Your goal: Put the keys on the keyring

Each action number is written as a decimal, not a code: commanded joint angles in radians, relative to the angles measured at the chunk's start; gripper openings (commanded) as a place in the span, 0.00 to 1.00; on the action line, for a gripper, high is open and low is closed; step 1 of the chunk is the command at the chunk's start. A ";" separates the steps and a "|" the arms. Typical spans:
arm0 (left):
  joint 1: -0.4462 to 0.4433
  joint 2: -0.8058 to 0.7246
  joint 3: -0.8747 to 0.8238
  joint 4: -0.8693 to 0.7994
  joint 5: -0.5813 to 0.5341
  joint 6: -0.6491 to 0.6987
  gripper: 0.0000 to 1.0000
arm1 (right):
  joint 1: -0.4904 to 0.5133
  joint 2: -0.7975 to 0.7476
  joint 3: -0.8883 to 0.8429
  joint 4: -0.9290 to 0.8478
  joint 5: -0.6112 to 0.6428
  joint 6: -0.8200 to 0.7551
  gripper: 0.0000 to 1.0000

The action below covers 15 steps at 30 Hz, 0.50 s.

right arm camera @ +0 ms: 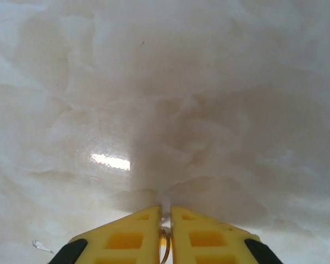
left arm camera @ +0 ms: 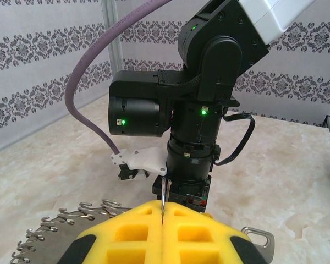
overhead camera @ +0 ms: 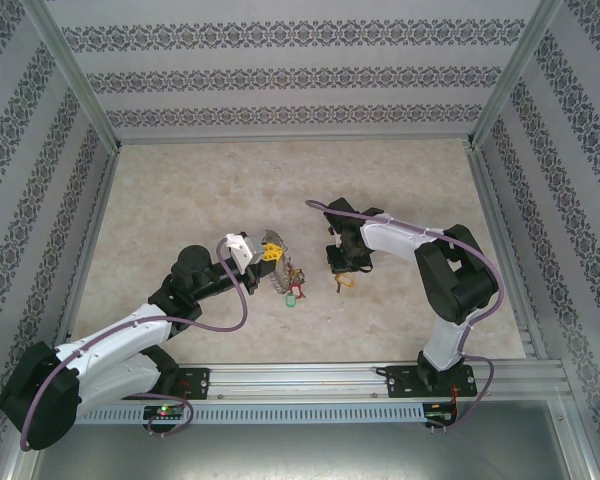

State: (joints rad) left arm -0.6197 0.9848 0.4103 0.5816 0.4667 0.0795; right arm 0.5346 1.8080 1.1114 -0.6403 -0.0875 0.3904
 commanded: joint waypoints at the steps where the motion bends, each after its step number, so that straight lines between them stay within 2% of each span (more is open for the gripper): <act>1: 0.009 -0.009 0.047 0.029 0.020 0.020 0.00 | 0.011 0.014 0.010 -0.022 -0.008 0.002 0.15; 15: 0.008 -0.011 0.050 0.024 0.023 0.020 0.00 | 0.013 0.015 0.005 -0.016 -0.015 0.010 0.12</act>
State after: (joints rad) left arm -0.6197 0.9848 0.4122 0.5808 0.4702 0.0795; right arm 0.5350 1.8095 1.1114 -0.6403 -0.0944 0.3908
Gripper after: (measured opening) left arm 0.057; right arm 0.125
